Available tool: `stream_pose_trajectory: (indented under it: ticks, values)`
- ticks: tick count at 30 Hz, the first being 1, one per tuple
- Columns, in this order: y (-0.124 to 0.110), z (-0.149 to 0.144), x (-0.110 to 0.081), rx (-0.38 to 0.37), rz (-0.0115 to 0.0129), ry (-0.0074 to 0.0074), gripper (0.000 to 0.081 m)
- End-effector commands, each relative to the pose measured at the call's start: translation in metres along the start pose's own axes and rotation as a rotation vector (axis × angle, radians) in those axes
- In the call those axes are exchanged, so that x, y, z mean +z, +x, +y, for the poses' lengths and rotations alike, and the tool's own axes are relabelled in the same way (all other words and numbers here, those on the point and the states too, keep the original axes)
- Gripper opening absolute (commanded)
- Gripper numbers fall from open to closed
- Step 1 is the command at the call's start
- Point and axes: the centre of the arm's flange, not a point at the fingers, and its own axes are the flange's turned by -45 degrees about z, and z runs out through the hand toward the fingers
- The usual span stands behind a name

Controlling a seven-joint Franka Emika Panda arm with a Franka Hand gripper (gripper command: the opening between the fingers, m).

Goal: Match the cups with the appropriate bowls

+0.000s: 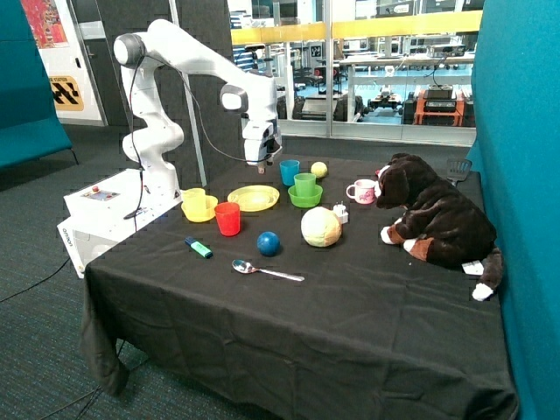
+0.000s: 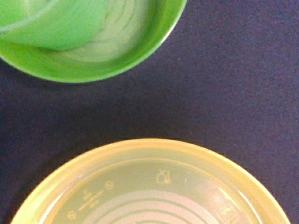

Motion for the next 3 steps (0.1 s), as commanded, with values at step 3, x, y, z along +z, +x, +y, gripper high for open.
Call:
stream_pose_trajectory:
  ticks: [3]
  values:
    - [0.0006,0.0021,-0.0074,-0.048,-0.0010,-0.0008,0.0502]
